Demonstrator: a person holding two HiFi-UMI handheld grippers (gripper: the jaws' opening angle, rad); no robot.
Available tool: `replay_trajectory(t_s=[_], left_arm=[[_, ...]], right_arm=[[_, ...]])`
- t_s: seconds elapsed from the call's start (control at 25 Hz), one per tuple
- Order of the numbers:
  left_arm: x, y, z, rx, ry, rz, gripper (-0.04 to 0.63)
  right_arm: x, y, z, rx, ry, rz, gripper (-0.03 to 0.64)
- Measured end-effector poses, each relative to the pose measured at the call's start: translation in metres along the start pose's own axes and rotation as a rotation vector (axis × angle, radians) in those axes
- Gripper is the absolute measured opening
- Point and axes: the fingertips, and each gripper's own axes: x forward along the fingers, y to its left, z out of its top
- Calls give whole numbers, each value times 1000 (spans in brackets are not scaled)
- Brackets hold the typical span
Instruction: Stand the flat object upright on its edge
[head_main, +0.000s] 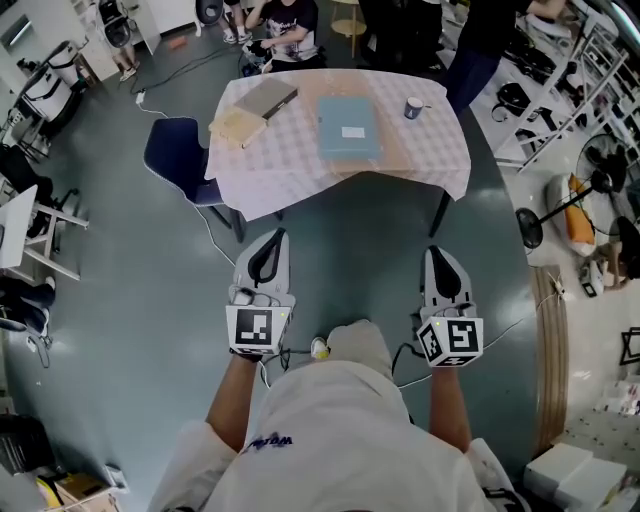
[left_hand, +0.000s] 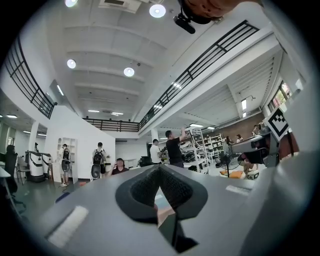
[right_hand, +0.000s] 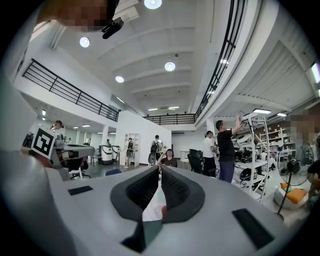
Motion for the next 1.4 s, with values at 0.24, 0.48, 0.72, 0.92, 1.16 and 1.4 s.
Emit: replay_trajectory(t_s=[0.24, 0.48, 0.72, 0.92, 1.16, 1.4], left_arm=[[5, -10, 2, -25, -45, -19, 39], [6, -9, 1, -43, -36, -58, 275], [11, -3, -7, -41, -2, -91, 503], [14, -4, -9, -32, -3, -102, 541], [17, -3, -9, -31, -5, -112, 541], [24, 1, -10, -35, -16, -129, 541]], right_arm=[[-5, -6, -6, 13, 4, 9, 101], [-4, -10, -2, 28, -22, 26, 323], [4, -12, -3, 25, -22, 12, 533], [9, -10, -5, 19, -21, 14, 594], [15, -8, -6, 16, -7, 10, 594], [24, -3, -11, 7, 20, 9, 594]])
